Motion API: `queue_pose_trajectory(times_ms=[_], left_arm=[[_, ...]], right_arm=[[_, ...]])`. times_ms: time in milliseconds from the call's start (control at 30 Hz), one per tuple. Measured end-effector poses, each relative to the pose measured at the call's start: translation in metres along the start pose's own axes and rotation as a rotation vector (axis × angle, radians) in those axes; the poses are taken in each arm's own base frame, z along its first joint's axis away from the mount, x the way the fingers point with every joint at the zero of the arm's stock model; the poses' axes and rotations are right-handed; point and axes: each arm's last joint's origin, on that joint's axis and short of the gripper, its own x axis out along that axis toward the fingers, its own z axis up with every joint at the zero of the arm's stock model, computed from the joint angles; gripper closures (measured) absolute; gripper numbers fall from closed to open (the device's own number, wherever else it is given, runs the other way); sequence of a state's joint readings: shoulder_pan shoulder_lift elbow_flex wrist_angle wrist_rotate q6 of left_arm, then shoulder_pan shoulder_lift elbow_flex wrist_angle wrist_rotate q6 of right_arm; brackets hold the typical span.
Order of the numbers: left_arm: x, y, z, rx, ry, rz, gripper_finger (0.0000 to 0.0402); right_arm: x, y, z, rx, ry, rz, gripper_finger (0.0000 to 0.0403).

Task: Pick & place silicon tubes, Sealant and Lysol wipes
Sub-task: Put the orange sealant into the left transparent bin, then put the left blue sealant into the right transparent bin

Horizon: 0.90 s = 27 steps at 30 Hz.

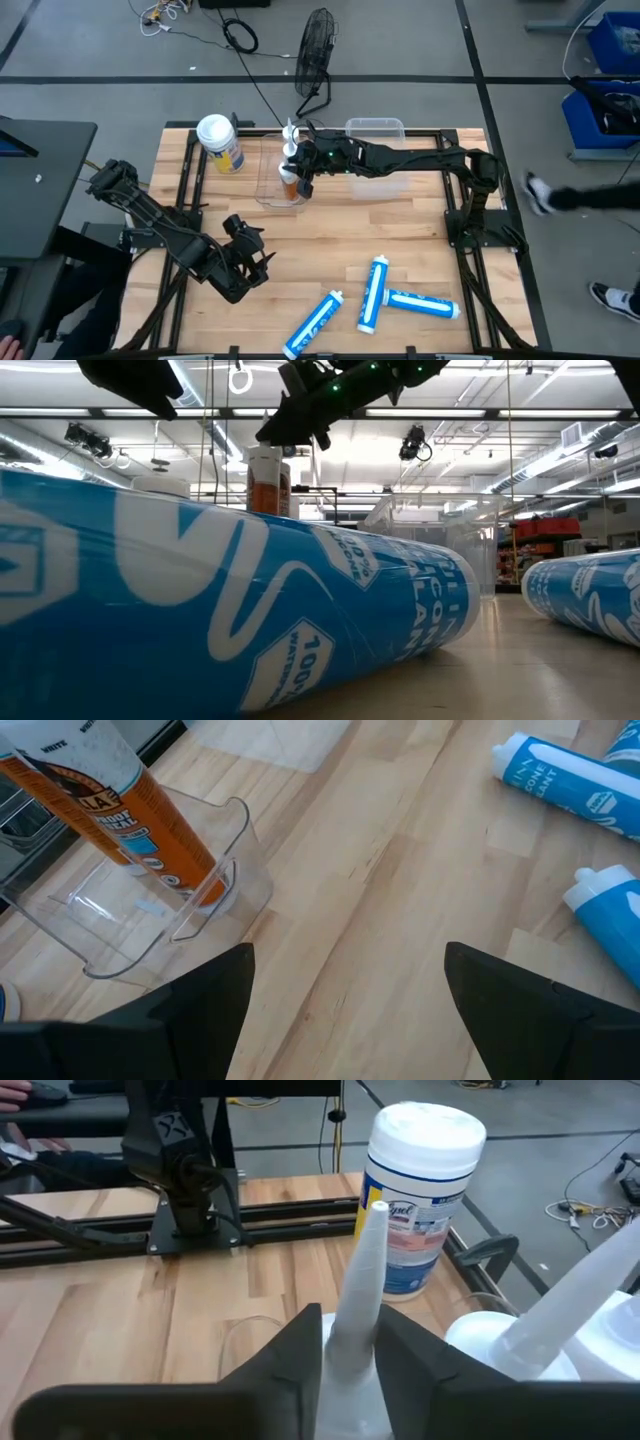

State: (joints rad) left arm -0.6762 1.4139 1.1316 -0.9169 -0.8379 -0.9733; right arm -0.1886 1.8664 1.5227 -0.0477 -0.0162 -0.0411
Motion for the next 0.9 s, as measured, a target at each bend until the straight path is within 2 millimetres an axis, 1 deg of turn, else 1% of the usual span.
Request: queue_pose_trajectory(times_ms=[300, 500, 633, 767, 900], left_arm=[[0.001, 0.001, 0.001, -0.004, 0.0, 0.005, 0.0071], [0.001, 0.001, 0.001, -0.005, 0.001, 0.006, 0.0071], [0.003, 0.002, 0.003, -0.028, -0.013, 0.018, 0.0071], [0.006, -0.001, 0.008, -0.102, -0.032, -0.01, 0.0071], [0.008, -0.006, 0.013, -0.186, 0.0, -0.09, 0.0071]], right_arm=[[-0.005, 0.001, 0.005, -0.022, -0.019, 0.001, 0.0263], [-0.02, 0.001, 0.018, -0.029, -0.061, -0.009, 0.0221], [-0.035, 0.002, 0.028, -0.031, -0.078, -0.006, 0.0202], [-0.054, 0.013, 0.039, -0.061, -0.104, 0.022, 0.0192], [-0.078, 0.036, 0.052, -0.12, -0.141, 0.089, 0.0187]])
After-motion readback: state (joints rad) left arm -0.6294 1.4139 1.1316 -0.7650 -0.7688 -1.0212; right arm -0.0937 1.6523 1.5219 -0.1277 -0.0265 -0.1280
